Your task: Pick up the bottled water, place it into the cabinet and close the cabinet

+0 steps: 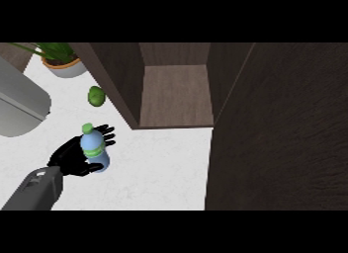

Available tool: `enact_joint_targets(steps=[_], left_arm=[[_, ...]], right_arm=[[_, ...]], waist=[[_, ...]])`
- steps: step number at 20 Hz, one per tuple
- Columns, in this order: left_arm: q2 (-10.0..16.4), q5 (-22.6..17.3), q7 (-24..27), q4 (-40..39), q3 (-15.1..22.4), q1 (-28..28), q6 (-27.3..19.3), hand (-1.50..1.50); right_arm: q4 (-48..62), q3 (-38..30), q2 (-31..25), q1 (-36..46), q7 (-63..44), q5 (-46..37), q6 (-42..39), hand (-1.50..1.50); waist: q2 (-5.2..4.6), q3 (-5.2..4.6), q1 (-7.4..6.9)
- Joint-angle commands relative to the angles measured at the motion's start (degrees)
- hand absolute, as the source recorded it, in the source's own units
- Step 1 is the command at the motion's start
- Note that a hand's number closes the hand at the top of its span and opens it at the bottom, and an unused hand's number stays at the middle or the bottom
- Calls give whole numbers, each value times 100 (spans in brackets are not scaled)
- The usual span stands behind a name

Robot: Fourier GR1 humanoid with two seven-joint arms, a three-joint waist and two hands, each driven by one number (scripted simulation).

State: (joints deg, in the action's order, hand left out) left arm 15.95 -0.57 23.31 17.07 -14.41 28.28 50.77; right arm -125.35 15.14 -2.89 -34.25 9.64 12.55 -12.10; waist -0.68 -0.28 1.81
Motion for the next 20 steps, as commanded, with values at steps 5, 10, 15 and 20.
enact_joint_targets(steps=[5, 10, 15, 20], left_arm=[[-168, -63, 734, 170, 137, -168, 1057, 150], [-116, -10, 998, 491, 287, -454, 1111, 150], [-222, -586, 951, 462, -374, -413, -294, 150], [-478, -1062, 1422, 573, -948, -757, -1403, 150]], right_arm=[[-118, 172, 60, -34, -140, -101, 134, -150], [-168, 19, -83, -203, -21, -12, 24, -150], [-99, 38, 17, 2, -49, -144, 169, -150], [21, 29, 103, 41, -52, -111, 253, -150]], waist=[[9, 0, -8], [26, 1, -25], [40, 11, -126], [44, 16, -154]])
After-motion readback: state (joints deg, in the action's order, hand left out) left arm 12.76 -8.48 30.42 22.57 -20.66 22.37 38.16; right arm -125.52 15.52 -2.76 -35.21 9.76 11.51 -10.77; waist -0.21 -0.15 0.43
